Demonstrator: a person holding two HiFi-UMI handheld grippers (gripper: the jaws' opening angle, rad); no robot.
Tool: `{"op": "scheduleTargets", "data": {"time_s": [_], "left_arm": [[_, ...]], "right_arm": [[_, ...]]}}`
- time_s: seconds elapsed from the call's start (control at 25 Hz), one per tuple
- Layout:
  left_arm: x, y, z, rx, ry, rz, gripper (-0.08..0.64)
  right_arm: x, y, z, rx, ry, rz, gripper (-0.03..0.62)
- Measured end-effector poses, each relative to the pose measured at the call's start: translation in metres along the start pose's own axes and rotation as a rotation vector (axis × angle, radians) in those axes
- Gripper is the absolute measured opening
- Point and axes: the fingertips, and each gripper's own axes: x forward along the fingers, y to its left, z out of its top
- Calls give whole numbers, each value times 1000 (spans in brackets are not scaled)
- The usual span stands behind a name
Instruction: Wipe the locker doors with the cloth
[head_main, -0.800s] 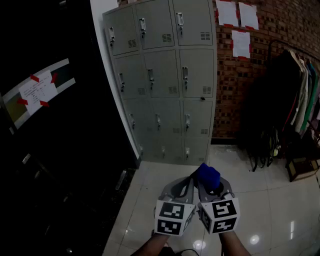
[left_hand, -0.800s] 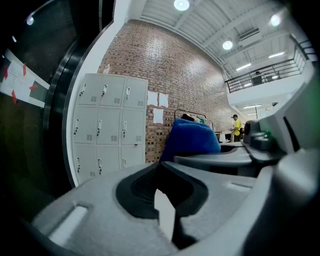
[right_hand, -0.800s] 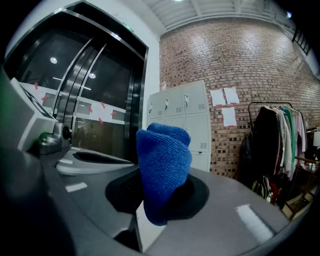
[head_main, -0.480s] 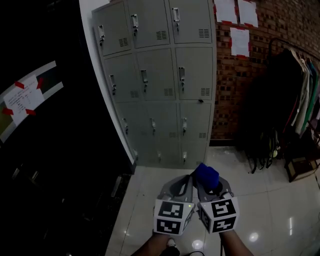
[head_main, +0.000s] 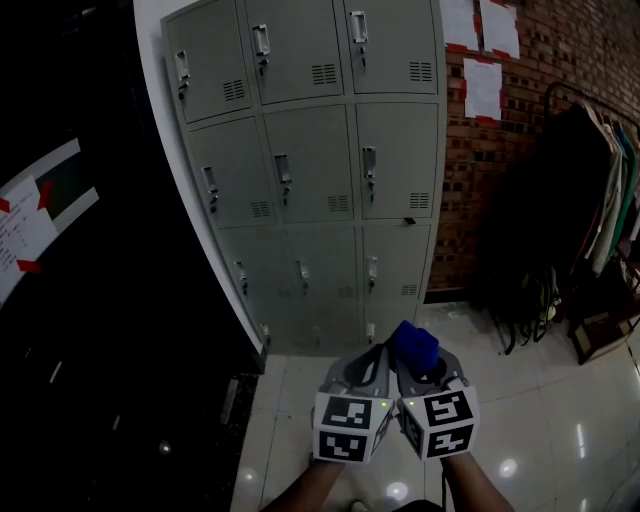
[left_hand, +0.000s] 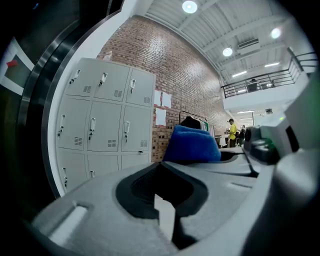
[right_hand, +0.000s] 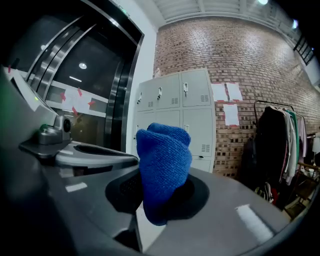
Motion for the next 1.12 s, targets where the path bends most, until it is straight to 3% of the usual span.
{"op": "scheduleTargets", "data": {"time_s": [0.52,1.12], "left_arm": [[70,53,13,9,-12,0,0],[258,137,57,15,-28,132,0]], "right_arm": [[87,-27,10,1,-14,-12,83],[270,-133,42,-25,-54,105,83]]}}
